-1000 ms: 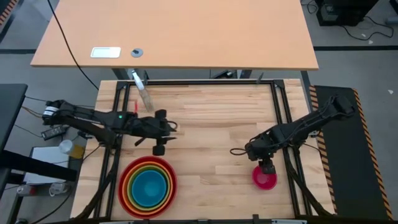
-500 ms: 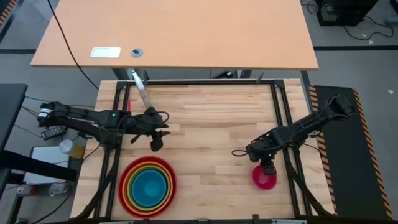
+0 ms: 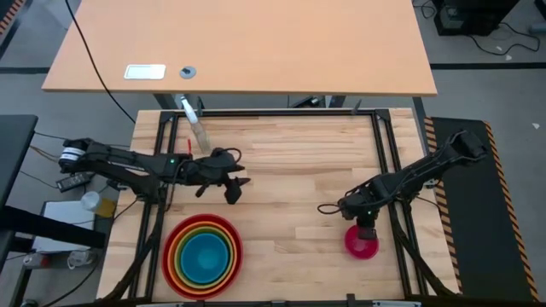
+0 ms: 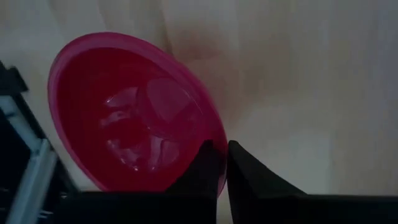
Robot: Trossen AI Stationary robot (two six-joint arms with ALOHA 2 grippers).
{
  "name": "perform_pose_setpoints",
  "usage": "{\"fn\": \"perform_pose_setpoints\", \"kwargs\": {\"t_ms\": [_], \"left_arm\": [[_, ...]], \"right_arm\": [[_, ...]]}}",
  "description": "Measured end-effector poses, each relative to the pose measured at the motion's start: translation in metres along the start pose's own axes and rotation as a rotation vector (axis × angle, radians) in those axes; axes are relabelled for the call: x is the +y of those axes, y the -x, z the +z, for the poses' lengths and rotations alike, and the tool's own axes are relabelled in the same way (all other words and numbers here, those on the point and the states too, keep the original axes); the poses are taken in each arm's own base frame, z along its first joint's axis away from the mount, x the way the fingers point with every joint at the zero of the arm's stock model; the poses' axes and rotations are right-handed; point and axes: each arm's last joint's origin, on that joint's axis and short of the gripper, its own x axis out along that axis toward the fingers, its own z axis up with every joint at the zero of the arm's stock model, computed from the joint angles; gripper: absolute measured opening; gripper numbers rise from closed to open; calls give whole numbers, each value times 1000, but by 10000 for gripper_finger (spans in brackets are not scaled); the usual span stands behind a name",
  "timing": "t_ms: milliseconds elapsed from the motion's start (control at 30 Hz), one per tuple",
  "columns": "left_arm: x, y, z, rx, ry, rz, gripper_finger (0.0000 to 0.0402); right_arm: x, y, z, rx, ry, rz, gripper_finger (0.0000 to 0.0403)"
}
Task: Nest bowls inside each other
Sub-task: Stack the red bowl into the blue bowl
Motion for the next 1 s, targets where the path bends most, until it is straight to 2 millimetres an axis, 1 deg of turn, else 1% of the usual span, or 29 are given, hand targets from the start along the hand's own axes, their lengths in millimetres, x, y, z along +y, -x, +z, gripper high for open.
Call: {"fn": "perform_pose_setpoints", "kwargs": {"t_ms": [100,200,333,400,567,633,733,800,867,1000], "left_arm": [[-7,-9,6,-6,-17,-3,246],[-13,-19,15,-2,-54,5,249],[-14,-35,23,-12,-25,44,250],[-11,-45,23,-1,12,67,250],[-12,-65,35,-60,81,74,250],[-15,-72,42,-91,87,95,250],[-22,-81,58,-150,85,149,250],[-27,-87,69,-188,79,186,250],[-30,-94,75,-203,74,218,250],[-30,-109,84,-218,93,242,250]], "right_arm": [[-4,11,4,-13,-127,-47,26],[-6,32,15,-102,-251,-114,22],[-10,67,33,-320,-446,-219,16],[-12,84,41,-440,-530,-267,16],[-18,119,52,-714,-676,-403,16],[-21,130,55,-804,-716,-458,16],[-25,141,60,-912,-750,-504,16],[-26,148,64,-973,-741,-521,16],[-25,155,68,-1035,-715,-541,16],[-22,170,72,-1134,-654,-631,16]]}}
